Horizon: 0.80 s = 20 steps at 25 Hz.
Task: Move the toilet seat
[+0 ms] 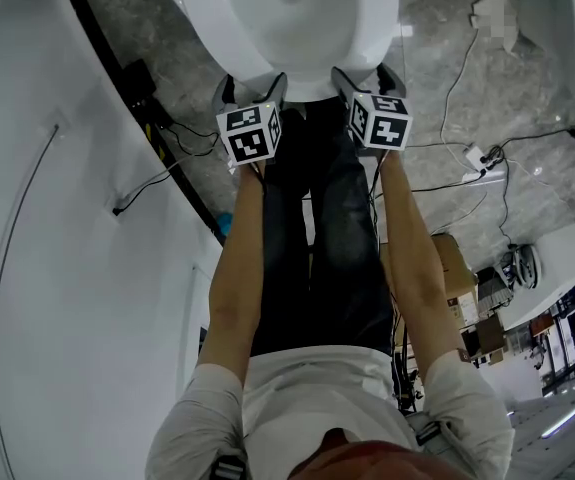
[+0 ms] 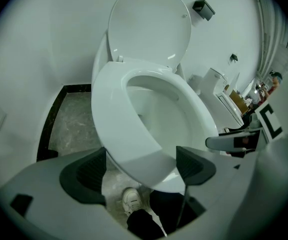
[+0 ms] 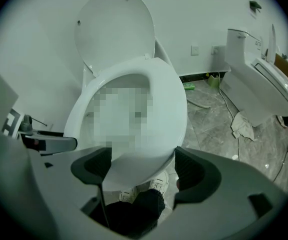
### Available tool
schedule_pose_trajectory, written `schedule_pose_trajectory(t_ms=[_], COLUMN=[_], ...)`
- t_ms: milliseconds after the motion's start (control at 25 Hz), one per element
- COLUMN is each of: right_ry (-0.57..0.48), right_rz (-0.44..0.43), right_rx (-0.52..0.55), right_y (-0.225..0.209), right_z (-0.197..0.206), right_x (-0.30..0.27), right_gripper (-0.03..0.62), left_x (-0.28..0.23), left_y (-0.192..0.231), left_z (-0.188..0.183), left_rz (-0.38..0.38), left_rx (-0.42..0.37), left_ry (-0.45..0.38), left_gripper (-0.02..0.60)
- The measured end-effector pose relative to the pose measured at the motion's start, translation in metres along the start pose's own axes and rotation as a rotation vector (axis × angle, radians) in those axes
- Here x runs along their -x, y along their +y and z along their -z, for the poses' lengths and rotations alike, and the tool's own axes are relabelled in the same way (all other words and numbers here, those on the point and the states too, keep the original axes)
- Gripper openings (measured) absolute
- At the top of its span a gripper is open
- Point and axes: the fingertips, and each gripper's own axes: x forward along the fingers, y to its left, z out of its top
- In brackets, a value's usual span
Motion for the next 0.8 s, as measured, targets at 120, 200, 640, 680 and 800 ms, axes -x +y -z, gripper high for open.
schedule_pose_trajectory(t_ms=[120,200,640,680,800], right_ry=[-0.021,-0.036,-0.102,-0.107,-0.119], right_rz=[0.0,-0.002,-0.017,-0.019,-0.023], right_rx=[0.003,-0.001,0.01,0.01,0.006], right_y=[0.002,0.003,0.008,0.008,0.01], right_z=[-0.001,-0.002,-0.012,-0.013,-0.017], right_x=[0.005,0.009,0.035,0.037,0.044], right_gripper=[0.399,0.399,0.399,0.399,0.399], left_x=[0.004,0.007,0.03,0.032,0.038], left_y=[-0.001,-0.002,-0.01,-0.011,-0.013], left_z=[-0.002,-0.003,-0.014,-0.015,-0.019], left_rz=[-0.005,-0.008,-0.001,0.0,0.002], left_rx=[0.008,0.011,0.022,0.022,0.025], left_ry=[-0.011,-0.022,-0.063,-0.066,-0.075], left_gripper=[0.433,0.433,0.433,0.433,0.433])
